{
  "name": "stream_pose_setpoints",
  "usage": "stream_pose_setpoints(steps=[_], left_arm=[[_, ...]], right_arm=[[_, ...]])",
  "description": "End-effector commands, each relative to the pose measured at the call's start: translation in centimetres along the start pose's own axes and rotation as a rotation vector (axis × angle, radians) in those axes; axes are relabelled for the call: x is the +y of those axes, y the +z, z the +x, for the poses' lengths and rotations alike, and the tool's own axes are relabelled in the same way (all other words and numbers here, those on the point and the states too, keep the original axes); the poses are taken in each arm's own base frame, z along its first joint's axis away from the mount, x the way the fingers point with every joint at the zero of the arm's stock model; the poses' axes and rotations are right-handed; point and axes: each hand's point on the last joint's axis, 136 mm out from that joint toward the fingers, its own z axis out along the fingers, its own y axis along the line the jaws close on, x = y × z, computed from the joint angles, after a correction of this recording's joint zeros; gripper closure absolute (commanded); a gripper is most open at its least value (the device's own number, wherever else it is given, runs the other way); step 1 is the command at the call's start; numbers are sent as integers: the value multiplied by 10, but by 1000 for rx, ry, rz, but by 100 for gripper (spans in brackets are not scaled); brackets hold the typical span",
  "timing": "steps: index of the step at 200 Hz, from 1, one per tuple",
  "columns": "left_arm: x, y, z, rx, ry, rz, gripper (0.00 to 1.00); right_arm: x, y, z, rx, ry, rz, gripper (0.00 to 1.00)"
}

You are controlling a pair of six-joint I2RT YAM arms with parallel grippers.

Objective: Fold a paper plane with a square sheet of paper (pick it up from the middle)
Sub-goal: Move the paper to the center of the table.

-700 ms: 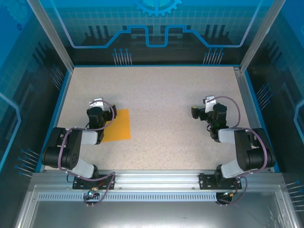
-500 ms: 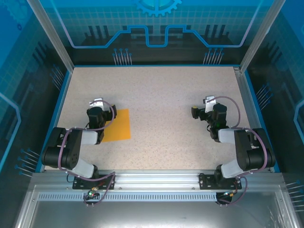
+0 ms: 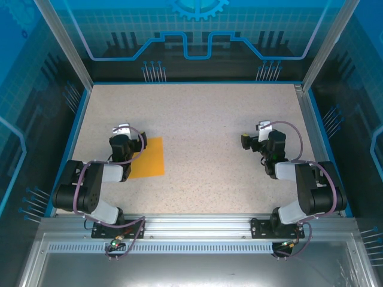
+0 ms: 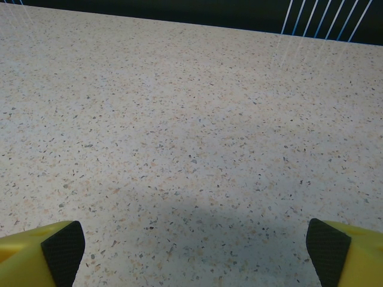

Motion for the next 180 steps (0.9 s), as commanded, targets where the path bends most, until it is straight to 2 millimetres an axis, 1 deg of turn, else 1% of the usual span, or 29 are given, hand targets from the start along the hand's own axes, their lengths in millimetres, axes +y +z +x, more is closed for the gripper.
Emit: stream_pose_setpoints(steps=[1, 46, 57, 69, 70, 78, 82, 83, 86, 93, 103, 106, 109, 114, 115, 118, 130, 135, 136, 140, 144, 146, 153, 163, 172, 180], left_arm=[[-5, 1, -10, -23, 22, 19, 1], [-5, 2, -10, -23, 21, 20, 1], [-8, -3, -15, -38, 31, 26, 1], [-5, -15, -24, -29, 24, 6, 1], [-4, -15, -27, -35, 17, 2, 1], [4, -23, -28, 29, -31, -40, 1], [8, -28, -31, 57, -74, -56, 1], [8, -29, -35, 53, -87, -56, 1], [9, -33, -34, 86, -111, -62, 1], [9, -41, -36, 139, -148, -56, 1], [1, -54, -41, 185, -197, -18, 1], [-1, -57, -40, 202, -212, -8, 1], [-3, -61, -42, 214, -227, 1, 1], [-3, -67, -40, 246, -254, 2, 1], [-3, -68, -38, 255, -261, -3, 1], [-1, -72, -37, 273, -288, -14, 1], [7, -84, -28, 334, -407, -75, 1], [2, -86, -23, 364, -426, -40, 1], [0, -86, -22, 373, -428, -28, 1], [-9, -88, -19, 404, -438, 27, 1], [-18, -89, -17, 430, -440, 76, 1], [-21, -89, -16, 440, -441, 94, 1], [-36, -92, -10, 495, -462, 169, 1], [-47, -94, 0, 563, -494, 218, 1], [-53, -95, 7, 611, -519, 236, 1], [-57, -95, 13, 638, -556, 246, 1]], right_arm=[[-4, 3, -5, -7, -6, 5, 1], [-4, 3, -5, -7, -5, 5, 1], [-4, 3, -5, -6, -6, 5, 1], [-4, 3, -5, -6, -3, 3, 1], [-4, 3, -5, -6, -2, 3, 1], [-4, 3, -5, -7, 0, 1, 1], [-4, 3, -5, -9, -2, 0, 1], [-3, 3, -6, -11, -4, 0, 1], [-3, 2, -6, -11, -6, 1, 1], [2, 0, -10, -10, -31, -10, 1], [14, -5, -19, 15, -84, -25, 1], [16, -7, -26, 17, -86, -27, 1], [17, -10, -24, 59, -75, -29, 1], [17, -14, -31, 97, -47, -22, 1], [17, -15, -28, 115, -37, -20, 1], [16, -18, -29, 152, -8, -11, 1], [12, -32, -42, 254, 124, 16, 1], [14, -38, -48, 287, 171, 13, 1], [15, -38, -51, 285, 176, 9, 1], [18, -42, -54, 314, 200, -8, 1], [24, -44, -55, 331, 233, -33, 1], [27, -45, -62, 326, 247, -52, 1], [40, -48, -67, 341, 291, -130, 1], [59, -52, -70, 356, 369, -246, 1], [71, -55, -74, 371, 442, -318, 1], [85, -58, -77, 380, 473, -387, 1]])
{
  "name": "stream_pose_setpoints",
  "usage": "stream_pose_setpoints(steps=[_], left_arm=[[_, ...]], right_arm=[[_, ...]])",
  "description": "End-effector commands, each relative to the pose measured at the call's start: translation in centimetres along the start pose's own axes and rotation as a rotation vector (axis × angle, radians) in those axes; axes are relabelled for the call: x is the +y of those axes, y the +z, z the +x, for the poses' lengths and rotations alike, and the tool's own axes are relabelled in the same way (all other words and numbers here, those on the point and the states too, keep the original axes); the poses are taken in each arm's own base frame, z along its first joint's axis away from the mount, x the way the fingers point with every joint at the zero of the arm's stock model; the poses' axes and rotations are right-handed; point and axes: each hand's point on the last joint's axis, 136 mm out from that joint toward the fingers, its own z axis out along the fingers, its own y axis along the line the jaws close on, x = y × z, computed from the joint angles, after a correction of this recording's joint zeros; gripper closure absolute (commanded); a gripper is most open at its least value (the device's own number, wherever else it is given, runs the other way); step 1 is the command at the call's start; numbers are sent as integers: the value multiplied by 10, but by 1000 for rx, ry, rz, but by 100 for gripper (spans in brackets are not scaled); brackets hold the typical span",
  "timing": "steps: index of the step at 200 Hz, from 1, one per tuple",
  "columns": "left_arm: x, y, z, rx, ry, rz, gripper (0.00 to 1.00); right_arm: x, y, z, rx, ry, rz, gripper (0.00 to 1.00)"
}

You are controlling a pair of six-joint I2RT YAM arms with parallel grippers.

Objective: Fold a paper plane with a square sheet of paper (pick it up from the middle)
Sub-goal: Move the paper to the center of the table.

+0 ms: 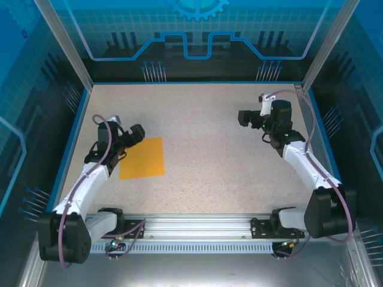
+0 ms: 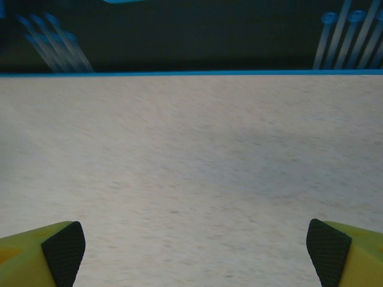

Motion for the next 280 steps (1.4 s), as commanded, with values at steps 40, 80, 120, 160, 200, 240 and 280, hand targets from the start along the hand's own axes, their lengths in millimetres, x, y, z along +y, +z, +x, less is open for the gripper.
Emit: stream_pose_setpoints(steps=[40, 80, 120, 160, 200, 240, 280], left_arm=[[-1, 25, 105, 452, -181, 0, 1], [-5, 49, 142, 535, -191, -52, 1], [-49, 60, 181, 617, -202, -5, 1], [-153, 53, 208, 662, -106, 189, 1], [-141, 5, 146, 373, -65, 159, 1], [-55, -42, 107, 147, -109, 45, 1], [-7, -61, 101, 79, -175, 38, 1]], right_arm=[[80, -3, 86, 427, 225, -274, 1], [106, 5, 111, 517, 182, -273, 1], [107, 8, 131, 574, 237, -188, 1], [96, 9, 157, 648, 271, -110, 1], [140, 16, 154, 688, 295, -239, 6], [199, 54, 169, 786, 273, -329, 21], [255, 97, 201, 914, 172, -291, 41]])
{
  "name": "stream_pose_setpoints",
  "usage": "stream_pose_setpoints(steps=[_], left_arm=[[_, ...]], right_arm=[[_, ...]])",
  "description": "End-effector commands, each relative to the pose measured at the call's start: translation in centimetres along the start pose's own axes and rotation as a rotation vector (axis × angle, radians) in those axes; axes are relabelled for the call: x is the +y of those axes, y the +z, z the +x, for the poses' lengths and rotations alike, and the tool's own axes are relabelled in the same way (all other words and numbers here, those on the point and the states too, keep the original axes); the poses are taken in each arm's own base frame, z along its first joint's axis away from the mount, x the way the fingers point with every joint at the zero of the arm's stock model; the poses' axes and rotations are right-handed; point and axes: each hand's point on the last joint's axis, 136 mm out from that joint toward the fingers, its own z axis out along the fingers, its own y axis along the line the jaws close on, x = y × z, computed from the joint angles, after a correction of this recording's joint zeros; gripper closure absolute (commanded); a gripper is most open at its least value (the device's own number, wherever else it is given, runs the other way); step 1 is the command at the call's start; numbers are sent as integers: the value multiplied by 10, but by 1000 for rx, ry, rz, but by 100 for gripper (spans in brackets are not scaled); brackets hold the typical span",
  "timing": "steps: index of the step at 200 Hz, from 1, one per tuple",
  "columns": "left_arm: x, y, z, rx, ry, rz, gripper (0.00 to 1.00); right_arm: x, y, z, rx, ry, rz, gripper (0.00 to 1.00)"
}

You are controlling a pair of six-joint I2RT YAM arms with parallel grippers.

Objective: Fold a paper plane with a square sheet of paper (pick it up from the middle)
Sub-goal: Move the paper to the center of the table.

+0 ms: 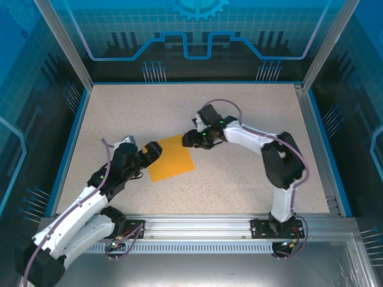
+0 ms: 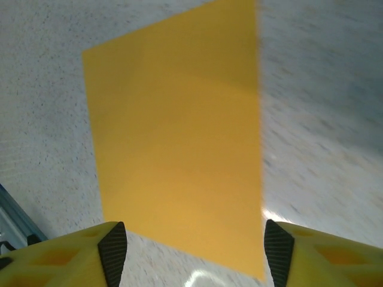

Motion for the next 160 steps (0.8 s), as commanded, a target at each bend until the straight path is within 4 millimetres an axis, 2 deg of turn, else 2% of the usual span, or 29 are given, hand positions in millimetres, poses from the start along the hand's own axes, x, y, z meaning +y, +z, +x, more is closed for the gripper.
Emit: stream_pose_setpoints(steps=[1, 21, 46, 66, 76, 86, 124, 148, 160], left_arm=[[40, -6, 9, 8, 26, -92, 1], [49, -10, 10, -8, 36, -100, 1], [48, -5, 13, -2, 44, -72, 1], [42, 0, 17, 22, 57, -40, 1], [34, 3, 21, 51, 60, -3, 1], [27, 5, 24, 74, 73, 29, 1], [15, 11, 27, 98, 95, 85, 1], [4, 15, 34, 148, 96, 130, 1], [1, 18, 37, 172, 96, 136, 1]], right_arm=[[19, 34, 14, 105, -15, 43, 41], [29, 61, 13, 136, -12, 49, 43], [23, 80, 10, 164, 4, 94, 43], [0, 80, 11, 169, 28, 191, 44], [-21, 82, 16, 178, 61, 229, 47], [-42, 76, 21, 186, 106, 280, 51], [-108, 39, 48, 151, 236, 354, 50], [-134, 13, 56, 131, 244, 382, 49], [-135, 5, 55, 139, 222, 362, 49]])
